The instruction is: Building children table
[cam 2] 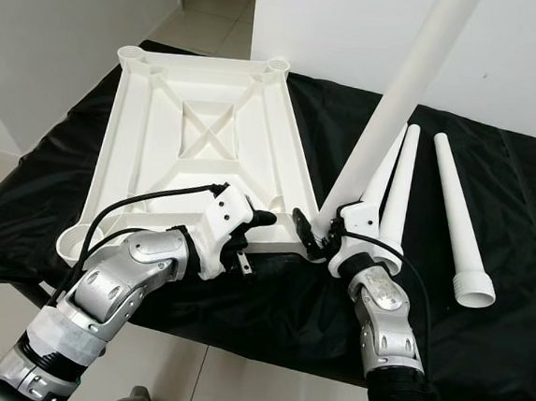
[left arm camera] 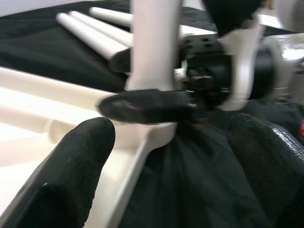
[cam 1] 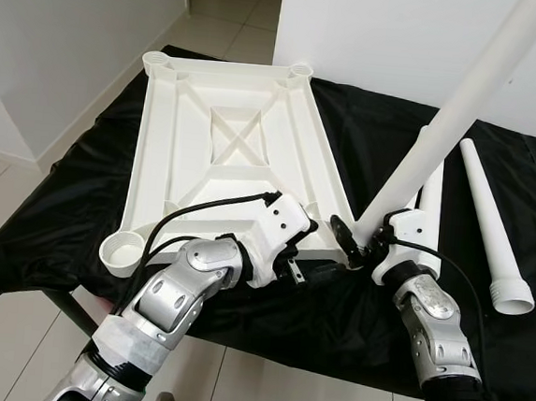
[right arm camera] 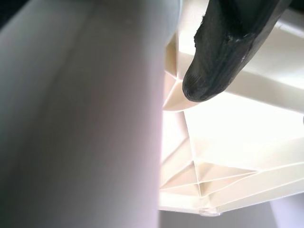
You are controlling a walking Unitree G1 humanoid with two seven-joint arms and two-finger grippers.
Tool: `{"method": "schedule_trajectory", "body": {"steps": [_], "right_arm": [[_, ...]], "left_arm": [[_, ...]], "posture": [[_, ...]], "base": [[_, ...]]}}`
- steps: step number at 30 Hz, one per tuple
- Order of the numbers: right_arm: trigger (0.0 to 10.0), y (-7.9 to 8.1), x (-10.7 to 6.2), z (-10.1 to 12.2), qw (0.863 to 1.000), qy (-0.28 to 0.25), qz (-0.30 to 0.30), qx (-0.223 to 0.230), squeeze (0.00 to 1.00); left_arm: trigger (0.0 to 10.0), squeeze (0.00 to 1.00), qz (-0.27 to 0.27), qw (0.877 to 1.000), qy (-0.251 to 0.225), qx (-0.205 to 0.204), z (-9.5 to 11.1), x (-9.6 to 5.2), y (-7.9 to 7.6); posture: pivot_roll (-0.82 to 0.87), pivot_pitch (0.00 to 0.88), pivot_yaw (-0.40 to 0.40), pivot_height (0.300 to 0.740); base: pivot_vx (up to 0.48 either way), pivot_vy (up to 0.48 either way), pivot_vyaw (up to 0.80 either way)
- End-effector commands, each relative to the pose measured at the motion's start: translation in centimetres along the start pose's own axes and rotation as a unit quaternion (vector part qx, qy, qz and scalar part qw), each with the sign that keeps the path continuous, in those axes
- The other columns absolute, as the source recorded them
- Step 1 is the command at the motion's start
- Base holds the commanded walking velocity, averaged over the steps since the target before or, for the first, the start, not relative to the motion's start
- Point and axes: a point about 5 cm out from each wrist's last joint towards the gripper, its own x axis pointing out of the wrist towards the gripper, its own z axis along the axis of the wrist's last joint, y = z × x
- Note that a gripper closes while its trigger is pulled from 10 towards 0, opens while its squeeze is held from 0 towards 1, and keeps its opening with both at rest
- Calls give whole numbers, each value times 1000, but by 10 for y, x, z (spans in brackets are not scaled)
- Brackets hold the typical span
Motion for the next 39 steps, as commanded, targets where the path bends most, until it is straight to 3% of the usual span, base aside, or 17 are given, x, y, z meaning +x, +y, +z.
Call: {"method": "schedule_trajectory", "body": {"steps": [1,11,19,20,25,26,37,38,39], "right_arm": [[10000,-2,-2,-4,1000,19,20,-1,0],[10000,-12,-2,10,999,-2,43,-21,0],[10000,-21,-2,23,998,-23,49,-9,0],[4157,-21,-1,22,998,-20,52,-11,0],[4157,-22,-1,22,998,-16,59,-14,0],[0,-22,-2,21,998,-15,59,-10,0],[510,-23,-3,17,999,-7,51,8,0],[10000,-22,-2,17,999,-8,32,20,0],[10000,-20,1,18,999,-9,8,29,0]], "left_arm": [[10000,0,14,1000,24,6,-11,-1,2],[10000,0,26,999,28,8,-12,-2,3],[10000,0,30,999,22,17,-10,0,4],[10000,0,28,999,19,16,-8,0,4],[10000,0,24,1000,14,15,-6,1,2],[10000,0,23,1000,14,15,-6,1,2],[10000,0,22,1000,10,14,-4,3,0],[10000,0,22,1000,9,14,-4,3,0],[10000,0,23,1000,7,13,-4,4,0]], "posture": [[85,1,-35,740],[85,8,-37,740],[88,8,-39,740],[87,6,-38,740],[87,6,-38,740],[85,4,-38,740],[82,3,-40,740],[80,3,-43,740],[79,3,-44,740]], "base": [[0,0,0],[0,0,0],[0,0,0],[0,0,0],[0,0,0],[0,0,0],[0,0,0],[0,0,0],[0,0,0]]}}
